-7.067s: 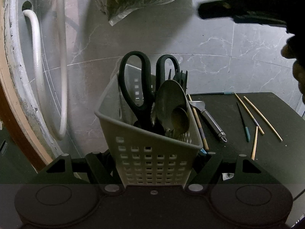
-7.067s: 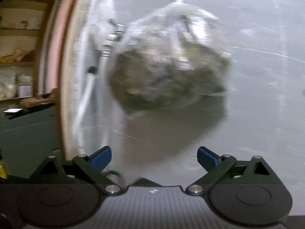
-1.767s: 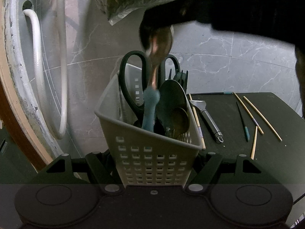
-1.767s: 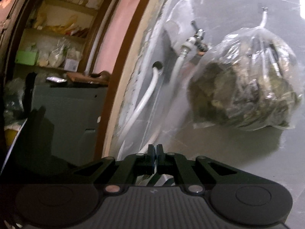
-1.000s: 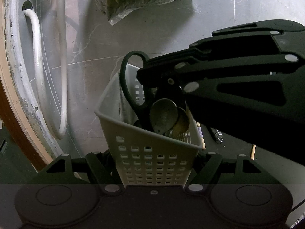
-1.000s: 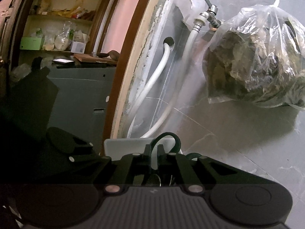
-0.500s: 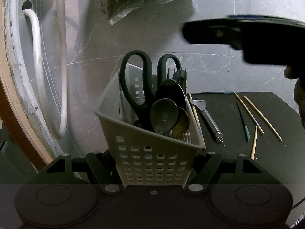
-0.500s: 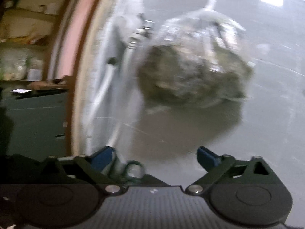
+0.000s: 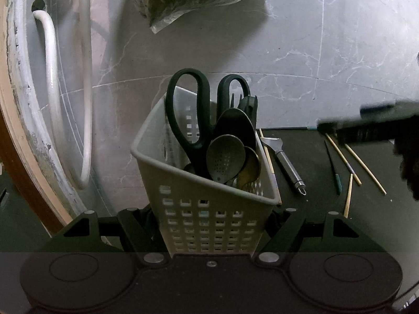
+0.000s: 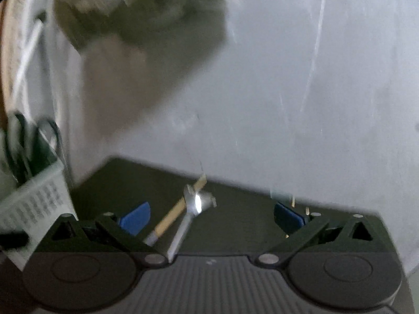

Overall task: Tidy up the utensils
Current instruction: 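Move the right gripper back toward the metal peeler, then lower the right gripper onto the peeler handle and close it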

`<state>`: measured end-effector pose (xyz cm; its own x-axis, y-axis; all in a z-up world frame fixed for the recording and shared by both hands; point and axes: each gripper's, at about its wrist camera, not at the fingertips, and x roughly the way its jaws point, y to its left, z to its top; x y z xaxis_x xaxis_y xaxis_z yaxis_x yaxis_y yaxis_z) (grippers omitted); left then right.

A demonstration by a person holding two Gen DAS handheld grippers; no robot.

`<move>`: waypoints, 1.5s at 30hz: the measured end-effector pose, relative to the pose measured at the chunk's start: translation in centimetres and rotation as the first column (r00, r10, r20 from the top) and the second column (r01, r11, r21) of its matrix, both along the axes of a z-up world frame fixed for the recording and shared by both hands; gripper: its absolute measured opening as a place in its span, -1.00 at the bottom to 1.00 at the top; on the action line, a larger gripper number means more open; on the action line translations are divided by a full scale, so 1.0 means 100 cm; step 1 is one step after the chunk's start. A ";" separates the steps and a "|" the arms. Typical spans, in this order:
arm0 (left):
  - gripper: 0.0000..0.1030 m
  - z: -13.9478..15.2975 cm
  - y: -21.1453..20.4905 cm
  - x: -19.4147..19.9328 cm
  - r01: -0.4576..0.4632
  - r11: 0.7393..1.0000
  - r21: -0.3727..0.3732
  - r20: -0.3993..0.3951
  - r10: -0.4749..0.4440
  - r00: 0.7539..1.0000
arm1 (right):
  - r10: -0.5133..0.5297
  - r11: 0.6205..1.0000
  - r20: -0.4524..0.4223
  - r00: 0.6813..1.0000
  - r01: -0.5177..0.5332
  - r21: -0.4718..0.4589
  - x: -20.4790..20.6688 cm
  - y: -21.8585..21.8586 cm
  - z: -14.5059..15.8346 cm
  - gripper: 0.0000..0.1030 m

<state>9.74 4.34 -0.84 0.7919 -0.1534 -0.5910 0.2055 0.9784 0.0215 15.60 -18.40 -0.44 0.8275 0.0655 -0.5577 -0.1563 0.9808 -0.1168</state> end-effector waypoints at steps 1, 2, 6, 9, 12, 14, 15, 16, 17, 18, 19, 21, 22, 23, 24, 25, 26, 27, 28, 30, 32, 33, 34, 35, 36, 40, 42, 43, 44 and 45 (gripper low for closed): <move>0.48 0.000 0.001 0.000 0.001 1.000 0.000 0.000 -0.001 1.000 | -0.011 1.000 -0.031 0.999 0.011 0.002 0.001 -0.004 -0.007 0.99; 0.48 0.000 0.001 0.000 0.002 1.000 0.000 0.000 -0.002 1.000 | -0.022 1.000 -0.065 0.998 0.023 0.007 0.004 -0.008 -0.015 0.99; 0.48 0.000 0.001 0.000 0.006 1.000 0.005 -0.003 -0.006 1.000 | -0.051 0.998 -0.161 0.986 0.057 0.035 0.006 -0.023 -0.040 0.99; 0.48 0.000 0.000 0.001 0.009 1.000 0.008 -0.005 -0.009 1.000 | -0.048 0.996 -0.196 0.979 0.061 0.062 0.016 -0.029 -0.048 0.99; 0.48 0.000 0.000 0.001 0.009 1.000 0.009 -0.006 -0.009 1.000 | -0.029 0.995 -0.209 0.977 0.048 0.084 0.032 -0.029 -0.049 0.99; 0.48 0.000 0.000 0.001 0.008 1.000 0.008 -0.006 -0.008 1.000 | -0.015 0.996 -0.215 0.976 0.035 0.086 0.047 -0.027 -0.050 0.99; 0.48 0.000 0.000 0.001 0.008 1.000 0.008 -0.006 -0.008 1.000 | -0.010 0.996 -0.216 0.976 0.030 0.088 0.054 -0.023 -0.050 0.99; 0.48 0.000 0.000 0.001 0.008 1.000 0.008 -0.006 -0.008 1.000 | -0.002 0.996 -0.215 0.977 0.022 0.090 0.059 -0.020 -0.049 0.99; 0.48 0.000 0.000 0.001 0.007 1.000 0.006 -0.006 -0.007 1.000 | 0.007 0.996 -0.217 0.976 0.013 0.090 0.067 -0.017 -0.049 0.99; 0.48 0.000 0.000 0.001 0.006 1.000 0.006 -0.006 -0.006 1.000 | 0.012 0.996 -0.222 0.975 0.008 0.087 0.074 -0.014 -0.050 0.99; 0.48 0.000 0.000 0.001 0.006 1.000 0.006 -0.006 -0.006 1.000 | 0.014 0.997 -0.230 0.973 0.005 0.080 0.082 -0.010 -0.051 0.99; 0.48 0.000 0.000 0.001 0.006 1.000 0.005 -0.006 -0.006 1.000 | 0.018 0.997 -0.240 0.971 -0.001 0.074 0.094 -0.005 -0.053 0.99; 0.48 0.000 0.000 0.001 0.005 1.000 0.004 -0.006 -0.005 1.000 | 0.020 0.998 -0.245 0.969 -0.003 0.070 0.098 -0.003 -0.054 0.99; 0.48 0.000 0.000 0.002 0.004 1.000 0.003 -0.006 -0.004 1.000 | 0.020 0.998 -0.258 0.966 -0.005 0.059 0.104 0.000 -0.056 0.99; 0.48 0.000 0.000 0.002 0.003 1.000 0.003 -0.007 -0.003 1.000 | 0.015 0.999 -0.273 0.962 -0.003 0.045 0.109 0.003 -0.058 0.99; 0.48 0.000 -0.001 0.002 0.003 1.000 0.003 -0.007 -0.002 1.000 | 0.011 0.999 -0.281 0.960 -0.001 0.037 0.113 0.005 -0.060 0.99; 0.48 0.000 -0.001 0.002 0.002 1.000 0.003 -0.007 -0.002 1.000 | 0.008 1.000 -0.288 0.958 0.000 0.029 0.116 0.008 -0.062 0.99; 0.48 0.000 -0.001 0.002 0.003 1.000 0.004 -0.008 -0.003 1.000 | 0.008 1.000 -0.297 0.955 -0.002 0.019 0.118 0.010 -0.065 0.99; 0.48 0.000 -0.001 0.002 0.003 1.000 0.003 -0.008 -0.003 1.000 | 0.006 1.000 -0.304 0.953 -0.004 0.009 0.121 0.012 -0.067 0.99; 0.48 0.000 -0.001 0.002 0.003 1.000 0.002 -0.009 -0.003 1.000 | -0.001 1.000 -0.315 0.949 -0.006 -0.022 0.124 0.016 -0.071 0.99; 0.48 0.000 -0.001 0.002 0.003 1.000 0.002 -0.009 -0.003 1.000 | -0.013 0.999 -0.327 0.945 -0.002 -0.046 0.126 0.018 -0.073 0.99; 0.48 0.000 -0.001 0.001 0.003 1.000 0.002 -0.008 -0.003 1.000 | -0.022 0.999 -0.328 0.944 0.006 -0.048 0.126 0.018 -0.074 0.99; 0.48 0.000 0.000 0.001 0.003 1.000 0.001 -0.008 -0.003 1.000 | -0.032 0.999 -0.328 0.944 0.017 -0.048 0.126 0.018 -0.074 1.00; 0.48 0.000 0.000 0.002 0.003 1.000 0.000 -0.009 -0.003 1.000 | -0.048 0.998 -0.325 0.945 0.033 -0.052 0.125 0.019 -0.074 0.99; 0.49 0.000 0.000 0.002 0.003 1.000 -0.001 -0.009 -0.003 1.000 | -0.056 0.998 -0.322 0.945 0.040 -0.056 0.125 0.019 -0.074 0.99; 0.49 0.000 0.001 0.002 0.004 1.000 0.000 -0.009 -0.004 1.000 | -0.061 0.997 -0.317 0.947 0.044 -0.059 0.126 0.021 -0.071 0.87; 0.49 0.000 0.001 0.002 0.004 1.000 0.000 -0.009 -0.004 1.000 | -0.042 0.999 -0.312 0.949 0.034 -0.031 0.126 0.020 -0.069 0.43; 0.49 0.001 0.000 0.002 0.004 1.000 0.000 -0.009 -0.004 1.000 | -0.042 0.999 -0.313 0.949 0.034 -0.029 0.128 0.021 -0.068 0.33; 0.49 0.001 0.000 0.002 0.004 1.000 0.000 -0.009 -0.004 1.000 | -0.040 0.999 -0.315 0.948 0.032 -0.030 0.129 0.021 -0.066 0.14; 0.49 0.001 0.000 0.002 0.004 1.000 0.001 -0.009 -0.004 1.000 | -0.035 0.999 -0.320 0.947 0.029 -0.026 0.130 0.022 -0.065 0.02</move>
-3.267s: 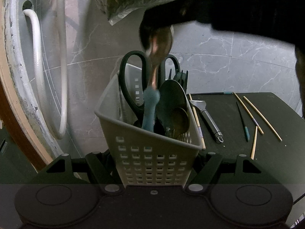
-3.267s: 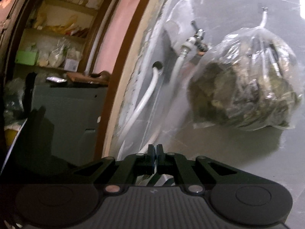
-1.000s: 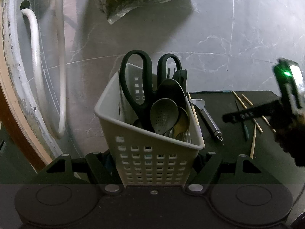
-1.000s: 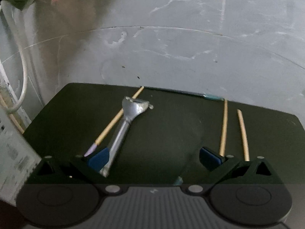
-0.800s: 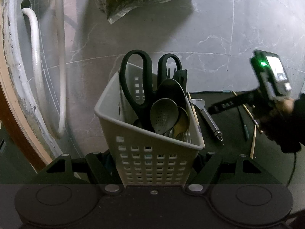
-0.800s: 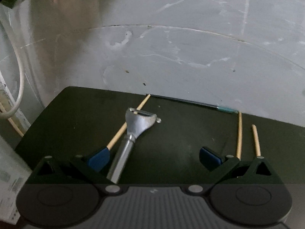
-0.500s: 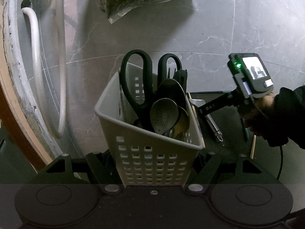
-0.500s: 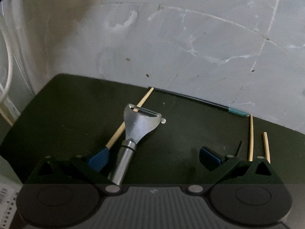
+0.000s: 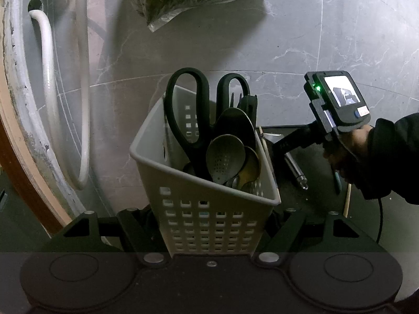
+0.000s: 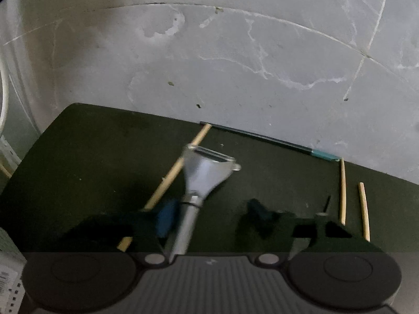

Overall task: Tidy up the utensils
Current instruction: 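Lower the right gripper onto the peeler handle and close it, then lift the peeler with the right gripper and carry it over the caddy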

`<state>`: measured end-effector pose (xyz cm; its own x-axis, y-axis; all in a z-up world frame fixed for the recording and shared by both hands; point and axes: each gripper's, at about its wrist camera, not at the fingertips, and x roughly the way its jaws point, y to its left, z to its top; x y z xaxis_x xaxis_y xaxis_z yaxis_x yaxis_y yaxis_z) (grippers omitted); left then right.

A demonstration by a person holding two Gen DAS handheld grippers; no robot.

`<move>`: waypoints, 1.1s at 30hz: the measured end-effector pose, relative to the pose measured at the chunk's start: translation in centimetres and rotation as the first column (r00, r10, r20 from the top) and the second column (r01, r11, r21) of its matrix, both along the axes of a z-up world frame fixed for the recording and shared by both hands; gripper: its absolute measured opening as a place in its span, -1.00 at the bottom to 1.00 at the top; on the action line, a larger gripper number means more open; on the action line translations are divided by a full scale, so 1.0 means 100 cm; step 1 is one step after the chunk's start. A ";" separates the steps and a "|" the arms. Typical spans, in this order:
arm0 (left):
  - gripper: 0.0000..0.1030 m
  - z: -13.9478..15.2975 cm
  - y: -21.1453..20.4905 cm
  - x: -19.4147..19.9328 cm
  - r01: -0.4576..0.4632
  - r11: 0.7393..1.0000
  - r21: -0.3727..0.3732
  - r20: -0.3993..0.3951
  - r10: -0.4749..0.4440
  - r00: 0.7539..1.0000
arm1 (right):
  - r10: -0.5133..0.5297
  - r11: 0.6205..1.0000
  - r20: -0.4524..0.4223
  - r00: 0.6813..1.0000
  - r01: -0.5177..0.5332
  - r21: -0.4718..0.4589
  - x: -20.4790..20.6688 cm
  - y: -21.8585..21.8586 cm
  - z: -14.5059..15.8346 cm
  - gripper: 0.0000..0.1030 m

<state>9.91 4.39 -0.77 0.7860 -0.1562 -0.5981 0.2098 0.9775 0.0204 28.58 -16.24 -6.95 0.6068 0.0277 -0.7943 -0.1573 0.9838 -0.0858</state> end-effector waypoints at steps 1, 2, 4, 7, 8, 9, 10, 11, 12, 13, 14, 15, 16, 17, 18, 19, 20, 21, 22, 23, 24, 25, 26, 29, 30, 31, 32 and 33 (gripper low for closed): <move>0.49 0.000 0.000 0.000 -0.001 1.000 -0.001 0.000 0.001 1.000 | 0.001 1.000 -0.008 1.000 -0.001 0.013 0.001 0.000 0.001 -0.11; 0.49 0.000 0.000 0.000 -0.001 1.000 -0.001 0.000 0.001 1.000 | -0.002 0.999 -0.017 1.000 0.003 0.033 0.002 -0.002 0.001 -0.21; 0.49 0.000 0.000 0.000 0.000 1.000 -0.001 0.000 0.000 1.000 | -0.018 0.996 -0.039 0.999 0.022 0.089 0.005 -0.007 0.001 -0.33; 0.49 0.000 0.000 0.000 -0.001 1.000 -0.003 0.001 0.001 1.000 | -0.024 0.994 -0.051 0.998 0.029 0.106 0.007 -0.011 0.002 -0.57; 0.49 -0.001 0.000 0.000 -0.001 1.000 -0.003 0.002 0.001 1.000 | -0.025 0.993 -0.056 0.998 0.031 0.114 0.007 -0.012 0.003 -0.60; 0.49 -0.001 0.000 0.000 -0.001 1.000 -0.003 0.002 0.001 1.000 | -0.025 0.992 -0.059 0.998 0.032 0.124 0.007 -0.014 0.003 -0.62; 0.49 -0.001 0.000 0.000 -0.001 1.000 -0.003 0.003 0.001 1.000 | -0.026 0.990 -0.061 0.998 0.034 0.134 0.007 -0.015 0.002 -0.62; 0.49 -0.001 0.000 0.000 -0.002 1.000 -0.004 0.002 0.002 1.000 | -0.033 0.990 -0.059 0.998 0.041 0.135 0.006 -0.016 0.002 -0.63; 0.49 0.000 0.001 0.000 -0.001 1.000 -0.004 0.001 0.001 1.000 | -0.042 0.989 -0.059 0.997 0.049 0.137 0.004 -0.017 0.002 -0.63; 0.49 -0.001 0.001 0.000 -0.001 1.000 -0.004 0.002 0.001 1.000 | -0.045 0.988 -0.057 0.997 0.053 0.146 0.002 -0.020 0.001 -0.63; 0.49 0.000 0.001 0.000 -0.001 1.000 -0.003 0.002 0.001 1.000 | -0.049 0.986 -0.057 0.997 0.057 0.157 -0.001 -0.022 0.002 -0.63; 0.49 0.000 0.001 0.000 -0.002 1.000 -0.003 0.003 0.002 1.000 | -0.054 0.984 -0.058 0.997 0.063 0.166 -0.004 -0.024 0.002 -0.63; 0.49 0.000 0.000 0.000 -0.002 1.000 -0.004 0.003 0.002 1.000 | -0.060 0.981 -0.053 0.997 0.069 0.183 -0.007 -0.026 0.003 -0.63; 0.49 -0.001 0.000 0.000 -0.003 1.000 -0.004 0.004 0.003 1.000 | -0.066 0.977 -0.045 0.997 0.074 0.202 -0.011 -0.029 0.004 -0.63; 0.49 -0.001 0.000 -0.001 -0.003 1.000 -0.003 0.005 0.003 1.000 | -0.073 0.972 -0.033 0.997 0.079 0.223 -0.016 -0.032 0.007 -0.62; 0.49 -0.001 0.000 -0.001 -0.004 1.000 -0.004 0.005 0.004 1.000 | -0.077 0.968 -0.023 0.997 0.080 0.239 -0.020 -0.034 0.009 -0.62; 0.49 -0.001 0.000 -0.001 -0.004 1.000 -0.005 0.005 0.004 1.000 | -0.082 0.962 -0.010 0.997 0.082 0.259 -0.026 -0.037 0.012 -0.62; 0.49 -0.001 0.000 -0.001 -0.004 1.000 -0.005 0.005 0.004 1.000 | -0.088 0.956 0.004 0.996 0.083 0.283 -0.032 -0.040 0.015 -0.62; 0.49 -0.001 0.000 -0.001 -0.004 1.000 -0.005 0.005 0.004 1.000 | -0.095 0.947 0.024 0.995 0.083 0.309 -0.039 -0.043 0.019 -0.62; 0.49 -0.001 0.000 -0.001 -0.005 1.000 -0.005 0.005 0.005 1.000 | -0.100 0.942 0.044 0.994 0.080 0.327 -0.047 -0.045 0.023 -0.62; 0.49 -0.001 0.000 -0.001 -0.005 1.000 -0.005 0.006 0.005 1.000 | -0.104 0.936 0.069 0.992 0.074 0.344 -0.054 -0.047 0.027 -0.62; 0.49 -0.001 0.000 -0.001 -0.005 1.000 -0.004 0.005 0.005 1.000 | -0.108 0.931 0.100 0.989 0.065 0.360 -0.062 -0.050 0.033 -0.62; 0.49 -0.001 0.000 -0.001 -0.005 1.000 -0.004 0.006 0.005 1.000 | -0.108 0.926 0.130 0.986 0.053 0.373 -0.071 -0.052 0.038 -0.62; 0.49 -0.001 0.000 -0.001 -0.005 1.000 -0.004 0.006 0.005 1.000 | -0.108 0.914 0.231 0.967 0.004 0.407 -0.094 -0.057 0.059 -0.62; 0.49 -0.001 0.001 -0.001 -0.005 1.000 -0.005 0.006 0.005 1.000 | -0.105 0.910 0.262 0.959 -0.013 0.415 -0.100 -0.057 0.066 -0.62; 0.49 -0.001 0.001 -0.001 -0.004 1.000 -0.004 0.006 0.004 1.000 | -0.103 0.907 0.294 0.950 -0.032 0.420 -0.106 -0.056 0.077 -0.62; 0.48 -0.001 0.001 -0.001 -0.004 1.000 -0.005 0.006 0.005 1.000 | -0.095 0.904 0.334 0.938 -0.059 0.422 -0.114 -0.056 0.087 -0.62; 0.48 -0.001 0.001 -0.001 -0.005 1.000 -0.005 0.007 0.005 1.000 | -0.086 0.902 0.368 0.926 -0.084 0.423 -0.118 -0.054 0.096 -0.62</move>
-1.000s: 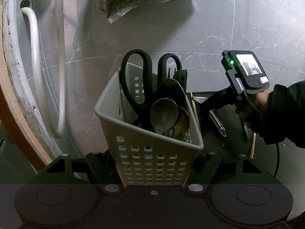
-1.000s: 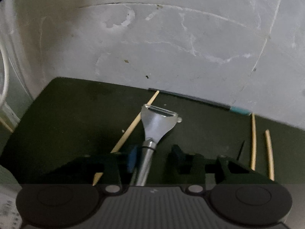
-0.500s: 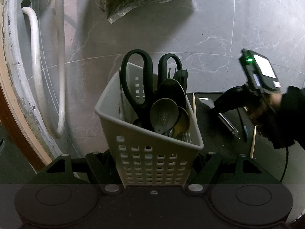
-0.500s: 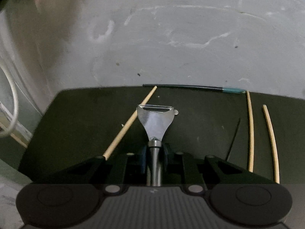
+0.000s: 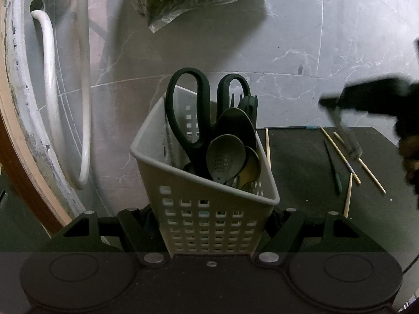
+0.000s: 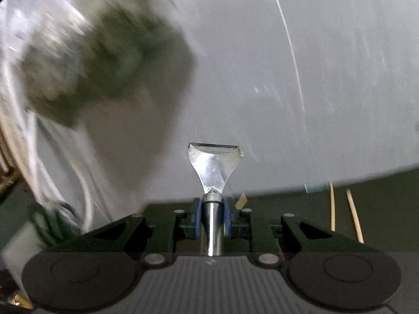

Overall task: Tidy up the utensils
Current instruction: 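Lift the peeler with the right gripper and carry it over the caddy, then lower the peeler handle-first into the caddy with the right gripper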

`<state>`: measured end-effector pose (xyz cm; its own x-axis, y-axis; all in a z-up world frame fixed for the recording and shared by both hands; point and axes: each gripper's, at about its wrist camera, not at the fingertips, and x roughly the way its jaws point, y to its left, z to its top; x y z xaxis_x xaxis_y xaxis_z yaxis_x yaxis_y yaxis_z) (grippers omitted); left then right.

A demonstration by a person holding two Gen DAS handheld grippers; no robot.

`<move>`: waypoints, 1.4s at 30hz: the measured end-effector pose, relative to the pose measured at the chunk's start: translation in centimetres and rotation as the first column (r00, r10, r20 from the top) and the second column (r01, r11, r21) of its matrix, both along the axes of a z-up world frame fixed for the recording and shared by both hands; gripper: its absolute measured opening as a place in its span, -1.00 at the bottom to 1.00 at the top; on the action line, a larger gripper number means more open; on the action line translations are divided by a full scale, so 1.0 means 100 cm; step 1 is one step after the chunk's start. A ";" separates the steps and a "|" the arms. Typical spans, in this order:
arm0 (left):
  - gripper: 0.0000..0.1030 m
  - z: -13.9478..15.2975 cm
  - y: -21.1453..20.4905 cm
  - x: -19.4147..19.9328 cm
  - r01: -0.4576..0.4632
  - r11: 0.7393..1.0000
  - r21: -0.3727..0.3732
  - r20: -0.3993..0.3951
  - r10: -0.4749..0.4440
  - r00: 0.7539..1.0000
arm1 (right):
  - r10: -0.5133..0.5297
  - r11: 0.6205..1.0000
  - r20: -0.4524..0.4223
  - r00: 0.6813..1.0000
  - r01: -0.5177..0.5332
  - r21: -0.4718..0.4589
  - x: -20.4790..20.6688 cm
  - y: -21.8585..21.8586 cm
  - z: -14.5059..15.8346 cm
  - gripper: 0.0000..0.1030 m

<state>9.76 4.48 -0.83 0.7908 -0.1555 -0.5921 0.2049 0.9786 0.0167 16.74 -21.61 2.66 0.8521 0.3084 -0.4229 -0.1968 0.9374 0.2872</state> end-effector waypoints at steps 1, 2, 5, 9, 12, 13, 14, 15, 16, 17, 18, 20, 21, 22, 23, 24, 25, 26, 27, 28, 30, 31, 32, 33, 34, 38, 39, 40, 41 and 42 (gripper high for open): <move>0.48 0.000 0.000 0.000 -0.001 1.000 -0.001 0.001 0.001 1.000 | 0.013 1.000 0.038 0.999 -0.013 0.006 -0.006 0.002 0.010 -0.62; 0.48 0.000 0.000 -0.001 -0.002 1.000 0.000 0.001 0.002 1.000 | 0.029 0.999 0.075 0.997 -0.030 0.013 -0.012 0.004 0.020 -0.62; 0.48 0.000 -0.001 -0.001 -0.005 1.000 0.000 0.002 0.005 1.000 | 0.078 0.996 0.169 0.982 -0.085 0.034 -0.026 0.012 0.044 -0.62; 0.48 0.001 -0.002 -0.002 -0.006 1.000 0.001 0.002 0.006 1.000 | 0.209 0.972 0.273 0.939 -0.230 0.045 -0.044 0.032 0.065 -0.62; 0.48 0.001 -0.003 -0.004 -0.001 1.000 0.003 0.001 0.001 1.000 | 0.305 0.942 0.318 0.898 -0.334 0.041 -0.056 0.052 0.073 -0.62; 0.48 0.001 -0.003 -0.005 0.003 1.000 0.004 0.001 -0.003 1.000 | 0.335 0.929 0.327 0.884 -0.368 0.044 -0.056 0.060 0.073 -0.62; 0.48 0.001 -0.003 -0.005 0.005 1.000 0.005 0.000 -0.005 1.000 | 0.362 0.916 0.333 0.871 -0.399 0.047 -0.056 0.068 0.072 -0.62; 0.48 0.002 -0.004 -0.006 0.007 1.000 0.007 0.000 -0.007 1.000 | 0.390 0.901 0.335 0.858 -0.430 0.052 -0.055 0.075 0.071 -0.62; 0.48 0.002 -0.004 -0.006 0.008 1.000 0.007 0.000 -0.008 1.000 | 0.408 0.891 0.336 0.849 -0.450 0.055 -0.055 0.080 0.071 -0.62; 0.48 0.002 -0.005 -0.006 0.009 1.000 0.008 -0.001 -0.009 1.000 | 0.424 0.882 0.340 0.839 -0.468 0.057 -0.055 0.088 0.069 -0.62; 0.48 0.002 -0.005 -0.007 0.010 1.000 0.009 -0.002 -0.010 1.000 | 0.438 0.873 0.346 0.830 -0.484 0.056 -0.055 0.094 0.068 -0.62; 0.48 0.002 -0.006 -0.008 0.013 1.000 0.010 -0.003 -0.013 1.000 | 0.467 0.858 0.355 0.810 -0.512 0.039 -0.052 0.109 0.062 -0.62; 0.48 0.001 -0.006 -0.008 0.014 1.000 0.009 -0.004 -0.014 1.000 | 0.479 0.851 0.353 0.803 -0.524 0.036 -0.051 0.116 0.058 -0.62; 0.48 0.001 -0.007 -0.008 0.015 1.000 0.010 -0.004 -0.015 1.000 | 0.486 0.847 0.353 0.799 -0.530 0.033 -0.047 0.122 0.055 -0.62; 0.48 0.001 -0.007 -0.008 0.015 1.000 0.011 -0.005 -0.015 1.000 | 0.492 0.846 0.353 0.796 -0.532 0.022 -0.046 0.127 0.051 -0.62; 0.48 0.001 -0.007 -0.008 0.016 1.000 0.012 -0.006 -0.016 1.000 | 0.495 0.847 0.352 0.795 -0.532 0.010 -0.044 0.132 0.046 -0.62; 0.48 0.001 -0.007 -0.007 0.017 1.000 0.013 -0.006 -0.016 1.000 | 0.494 0.848 0.350 0.796 -0.530 0.008 -0.049 0.131 0.039 -0.62; 0.48 0.001 -0.006 -0.005 0.017 1.000 0.013 -0.006 -0.017 1.000 | 0.489 0.852 0.346 0.801 -0.523 0.009 -0.048 0.133 0.034 -0.62; 0.48 0.001 -0.006 -0.005 0.017 1.000 0.013 -0.007 -0.017 1.000 | 0.481 0.857 0.341 0.808 -0.514 0.011 -0.049 0.135 0.029 -0.62; 0.48 0.001 -0.006 -0.004 0.017 1.000 0.014 -0.006 -0.017 1.000 | 0.473 0.863 0.333 0.815 -0.506 0.013 -0.050 0.135 0.024 -0.62; 0.48 0.000 -0.005 -0.004 0.018 1.000 0.016 -0.008 -0.018 1.000 | 0.455 0.875 0.324 0.829 -0.484 0.010 -0.050 0.135 0.015 -0.61; 0.48 -0.001 -0.006 -0.003 0.021 0.999 0.025 -0.012 -0.021 1.000 | 0.448 0.878 0.329 0.831 -0.479 0.015 -0.050 0.134 0.011 -0.61; 0.48 -0.002 -0.006 -0.002 0.024 0.999 0.034 -0.015 -0.023 1.000 | 0.438 0.881 0.336 0.834 -0.472 0.021 -0.051 0.133 0.008 -0.61; 0.48 -0.002 -0.007 -0.001 0.025 0.999 0.039 -0.015 -0.024 1.000 | 0.432 0.884 0.340 0.835 -0.467 0.025 -0.051 0.131 0.007 -0.61; 0.48 -0.002 -0.006 0.000 0.023 0.999 0.037 -0.016 -0.023 1.000 | 0.431 0.882 0.342 0.835 -0.470 0.035 -0.050 0.128 0.005 -0.61; 0.48 -0.002 -0.008 0.000 0.024 0.999 0.041 -0.017 -0.023 1.000 | 0.425 0.878 0.334 0.841 -0.473 0.074 -0.045 0.120 -0.004 -0.61; 0.48 -0.002 -0.008 0.000 0.024 0.999 0.042 -0.017 -0.023 1.000 | 0.425 0.877 0.339 0.840 -0.475 0.076 -0.045 0.118 -0.005 -0.61; 0.48 -0.002 -0.009 -0.001 0.023 0.999 0.043 -0.017 -0.022 1.000 | 0.427 0.875 0.341 0.838 -0.478 0.080 -0.044 0.117 -0.006 -0.61; 0.48 -0.002 -0.009 -0.001 0.022 0.999 0.044 -0.016 -0.021 1.000 | 0.429 0.872 0.344 0.835 -0.482 0.083 -0.044 0.115 -0.008 -0.61; 0.48 -0.002 -0.009 0.000 0.020 0.999 0.044 -0.016 -0.019 1.000 | 0.429 0.872 0.348 0.833 -0.483 0.081 -0.045 0.115 -0.009 -0.61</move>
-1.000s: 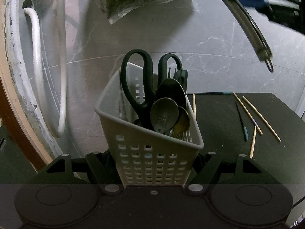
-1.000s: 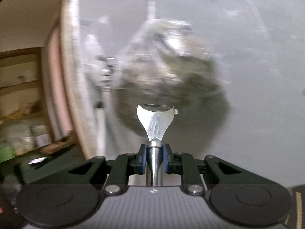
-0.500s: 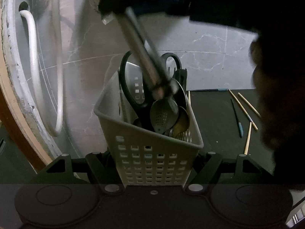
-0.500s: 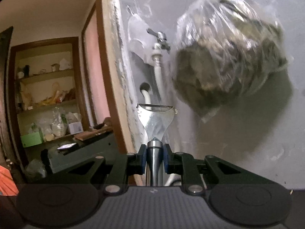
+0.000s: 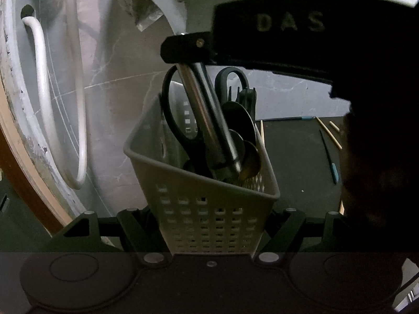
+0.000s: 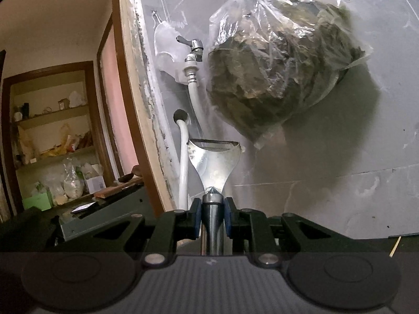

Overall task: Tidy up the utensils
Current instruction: 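Lower the peeler handle-first into the caddy with the right gripper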

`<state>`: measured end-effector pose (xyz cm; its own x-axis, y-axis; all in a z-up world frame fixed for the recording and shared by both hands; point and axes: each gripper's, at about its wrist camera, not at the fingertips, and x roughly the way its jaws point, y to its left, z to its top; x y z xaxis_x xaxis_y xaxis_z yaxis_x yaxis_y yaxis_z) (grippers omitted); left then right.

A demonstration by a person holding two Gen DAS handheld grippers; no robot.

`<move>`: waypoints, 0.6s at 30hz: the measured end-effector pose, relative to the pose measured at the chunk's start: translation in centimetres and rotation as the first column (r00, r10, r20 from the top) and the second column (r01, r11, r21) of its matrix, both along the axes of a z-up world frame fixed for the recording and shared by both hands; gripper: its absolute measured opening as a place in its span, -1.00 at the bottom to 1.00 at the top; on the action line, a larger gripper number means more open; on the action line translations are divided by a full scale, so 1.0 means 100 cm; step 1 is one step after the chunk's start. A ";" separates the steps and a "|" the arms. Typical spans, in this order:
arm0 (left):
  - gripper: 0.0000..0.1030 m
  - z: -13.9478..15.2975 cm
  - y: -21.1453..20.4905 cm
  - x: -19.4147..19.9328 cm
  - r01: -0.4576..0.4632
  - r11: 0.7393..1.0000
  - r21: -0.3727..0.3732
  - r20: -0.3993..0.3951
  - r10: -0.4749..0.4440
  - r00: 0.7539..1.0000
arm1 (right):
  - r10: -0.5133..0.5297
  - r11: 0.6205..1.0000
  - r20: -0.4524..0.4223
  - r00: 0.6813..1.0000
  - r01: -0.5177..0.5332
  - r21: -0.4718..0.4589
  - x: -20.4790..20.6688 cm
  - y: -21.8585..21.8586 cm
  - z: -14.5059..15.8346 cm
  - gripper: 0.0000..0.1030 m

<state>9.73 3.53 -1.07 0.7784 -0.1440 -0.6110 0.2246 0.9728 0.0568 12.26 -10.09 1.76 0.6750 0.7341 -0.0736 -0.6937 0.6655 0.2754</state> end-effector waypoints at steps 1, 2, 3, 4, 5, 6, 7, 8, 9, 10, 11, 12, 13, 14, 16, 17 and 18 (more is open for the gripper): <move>0.48 0.000 -0.001 -0.001 -0.002 1.000 0.001 0.001 0.002 1.000 | 0.003 1.000 0.007 1.000 -0.003 -0.005 -0.001 0.001 -0.002 -0.61; 0.48 -0.001 -0.002 -0.001 -0.006 1.000 0.001 0.002 0.006 1.000 | 0.007 1.000 0.008 1.000 -0.007 -0.012 -0.002 0.001 -0.003 -0.61; 0.48 -0.001 -0.002 -0.001 -0.008 1.000 0.001 0.003 0.008 1.000 | 0.012 1.000 0.005 1.000 -0.012 -0.020 -0.003 0.002 -0.004 -0.61; 0.48 -0.001 -0.002 -0.001 -0.008 1.000 0.001 0.003 0.008 1.000 | 0.021 0.999 0.006 1.000 -0.021 -0.028 -0.004 0.003 -0.006 -0.61; 0.48 -0.001 -0.003 -0.001 -0.008 1.000 0.002 0.002 0.008 1.000 | 0.030 0.999 0.010 1.000 -0.029 -0.043 -0.006 0.004 -0.007 -0.61; 0.48 -0.001 -0.003 -0.001 -0.008 1.000 0.002 0.002 0.008 1.000 | 0.040 0.997 0.016 0.999 -0.039 -0.063 -0.008 0.004 -0.009 -0.61; 0.48 0.000 -0.003 -0.001 -0.009 1.000 0.002 0.002 0.009 1.000 | 0.050 0.996 0.017 0.999 -0.049 -0.077 -0.010 0.004 -0.010 -0.61; 0.48 0.000 -0.003 -0.001 -0.011 1.000 0.002 0.003 0.011 1.000 | 0.061 0.994 0.014 0.998 -0.059 -0.092 -0.011 0.004 -0.012 -0.61; 0.48 0.000 -0.004 -0.001 -0.011 1.000 0.002 0.003 0.011 1.000 | 0.067 0.992 0.011 0.998 -0.065 -0.106 -0.012 0.004 -0.012 -0.61; 0.48 0.000 -0.004 -0.002 -0.012 1.000 0.002 0.004 0.012 1.000 | 0.073 0.990 0.009 0.997 -0.071 -0.118 -0.013 0.003 -0.013 -0.61; 0.48 0.000 -0.004 -0.002 -0.013 1.000 0.002 0.005 0.013 1.000 | 0.080 0.988 0.001 0.997 -0.079 -0.130 -0.013 0.004 -0.014 -0.60; 0.48 0.000 -0.005 -0.002 -0.014 1.000 0.001 0.005 0.014 1.000 | 0.081 0.986 -0.005 0.997 -0.081 -0.144 -0.012 0.004 -0.014 -0.52; 0.48 -0.001 -0.005 -0.002 -0.014 1.000 0.001 0.006 0.014 1.000 | 0.085 0.984 -0.015 0.996 -0.086 -0.157 -0.011 0.004 -0.013 -0.44; 0.48 -0.001 -0.005 -0.002 -0.014 1.000 0.001 0.006 0.014 1.000 | 0.085 0.981 -0.029 0.996 -0.089 -0.170 -0.010 0.005 -0.013 -0.34; 0.48 -0.001 -0.005 -0.002 -0.015 1.000 -0.003 0.010 0.015 1.000 | 0.089 0.977 -0.044 0.995 -0.096 -0.192 -0.010 0.004 -0.012 -0.32; 0.48 -0.001 -0.005 -0.003 -0.017 1.000 -0.007 0.011 0.017 1.000 | 0.091 0.974 -0.044 0.995 -0.098 -0.207 -0.010 0.003 -0.010 -0.30; 0.48 -0.001 -0.004 -0.003 -0.018 1.000 -0.011 0.012 0.019 1.000 | 0.094 0.970 -0.045 0.995 -0.101 -0.220 -0.010 0.003 -0.009 -0.28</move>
